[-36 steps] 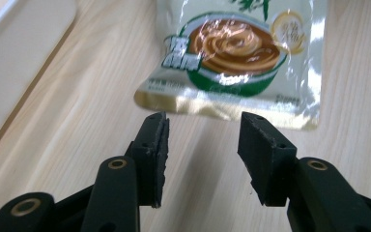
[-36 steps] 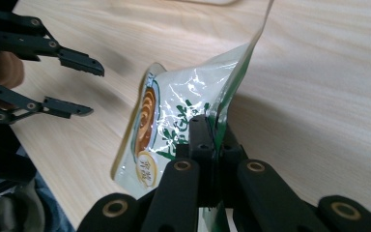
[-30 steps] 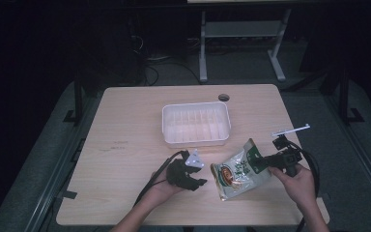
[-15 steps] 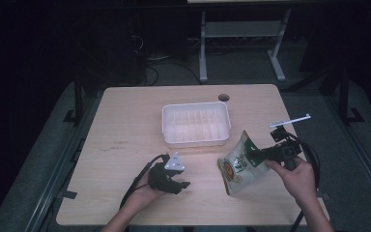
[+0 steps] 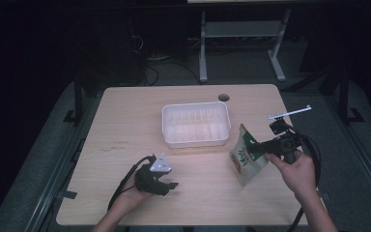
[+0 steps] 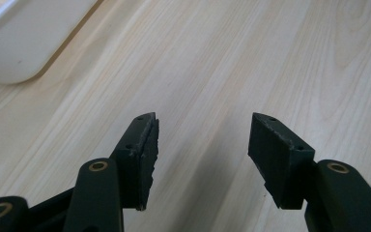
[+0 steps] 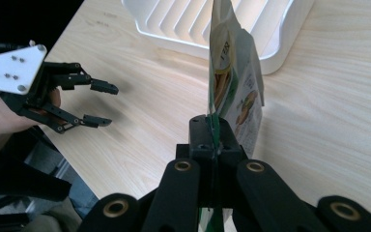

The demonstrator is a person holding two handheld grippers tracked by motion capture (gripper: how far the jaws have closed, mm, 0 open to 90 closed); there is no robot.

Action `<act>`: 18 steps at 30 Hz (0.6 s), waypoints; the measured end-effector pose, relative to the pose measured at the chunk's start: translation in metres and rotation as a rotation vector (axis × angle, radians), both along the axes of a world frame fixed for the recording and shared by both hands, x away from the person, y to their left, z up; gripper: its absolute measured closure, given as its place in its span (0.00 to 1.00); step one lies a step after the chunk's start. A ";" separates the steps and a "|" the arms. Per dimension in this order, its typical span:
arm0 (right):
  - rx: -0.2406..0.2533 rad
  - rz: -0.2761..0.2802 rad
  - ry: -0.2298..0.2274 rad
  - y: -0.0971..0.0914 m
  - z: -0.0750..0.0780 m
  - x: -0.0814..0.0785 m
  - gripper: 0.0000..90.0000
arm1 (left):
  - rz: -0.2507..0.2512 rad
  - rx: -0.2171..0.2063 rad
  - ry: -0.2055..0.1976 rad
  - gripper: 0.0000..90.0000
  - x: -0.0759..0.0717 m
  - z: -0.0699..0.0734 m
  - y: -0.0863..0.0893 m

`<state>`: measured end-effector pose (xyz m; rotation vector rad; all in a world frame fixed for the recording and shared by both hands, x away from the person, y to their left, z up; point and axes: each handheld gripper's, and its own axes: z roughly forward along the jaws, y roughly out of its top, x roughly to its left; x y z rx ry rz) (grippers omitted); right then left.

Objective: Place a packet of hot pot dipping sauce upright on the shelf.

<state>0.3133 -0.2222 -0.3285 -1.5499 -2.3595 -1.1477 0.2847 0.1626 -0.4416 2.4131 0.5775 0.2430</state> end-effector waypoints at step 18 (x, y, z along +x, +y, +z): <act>0.040 -0.037 -0.001 0.004 0.028 0.010 1.00 | 0.062 -0.024 -0.004 0.41 0.001 -0.001 0.029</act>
